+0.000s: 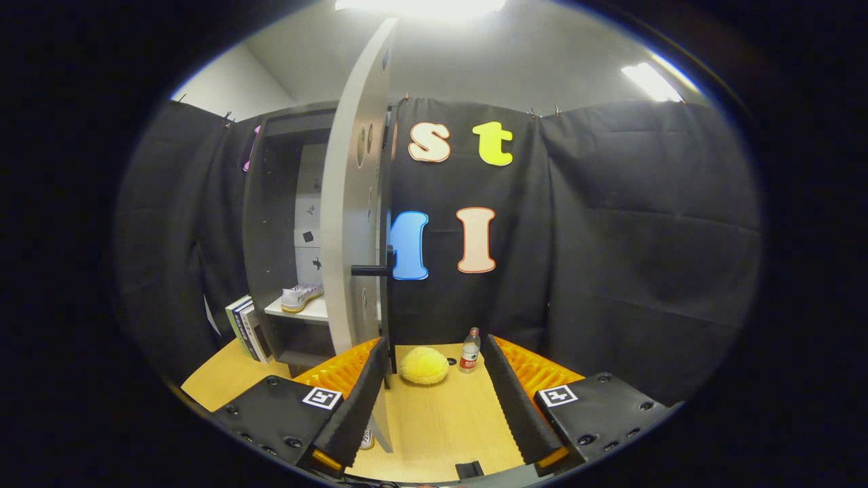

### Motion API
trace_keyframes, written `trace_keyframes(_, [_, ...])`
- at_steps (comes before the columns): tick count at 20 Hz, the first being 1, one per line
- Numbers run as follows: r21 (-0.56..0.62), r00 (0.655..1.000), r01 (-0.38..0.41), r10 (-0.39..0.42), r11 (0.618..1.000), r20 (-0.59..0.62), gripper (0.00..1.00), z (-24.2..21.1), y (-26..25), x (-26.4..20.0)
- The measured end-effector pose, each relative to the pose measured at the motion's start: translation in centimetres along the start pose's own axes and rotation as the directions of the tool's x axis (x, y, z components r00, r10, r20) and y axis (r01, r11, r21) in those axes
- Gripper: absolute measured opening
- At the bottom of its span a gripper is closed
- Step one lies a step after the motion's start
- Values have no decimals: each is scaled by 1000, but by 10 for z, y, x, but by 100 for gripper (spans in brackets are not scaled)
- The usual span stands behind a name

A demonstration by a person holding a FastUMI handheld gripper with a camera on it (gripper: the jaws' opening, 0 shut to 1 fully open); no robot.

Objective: Open the shoe cabinet door, grab the shoes and put them into the shoe cabinet, then close the shoe cabinet door.

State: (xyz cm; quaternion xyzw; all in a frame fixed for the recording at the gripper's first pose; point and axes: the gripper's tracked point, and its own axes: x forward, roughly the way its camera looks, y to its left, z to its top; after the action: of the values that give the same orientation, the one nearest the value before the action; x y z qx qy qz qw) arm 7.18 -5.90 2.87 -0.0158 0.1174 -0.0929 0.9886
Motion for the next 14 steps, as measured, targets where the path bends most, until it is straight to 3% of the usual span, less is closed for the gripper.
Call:
trace_keyframes(4, [23, 997, -78, 79, 997, -24, 90, -2, 27, -15])
trace_keyframes(10, [40, 970, -236, 238, 971, -46, 90, -9, 81, -20])
trace_keyframes(14, [36, 926, -356, 358, 934, -119, 90, -30, 117, -25])
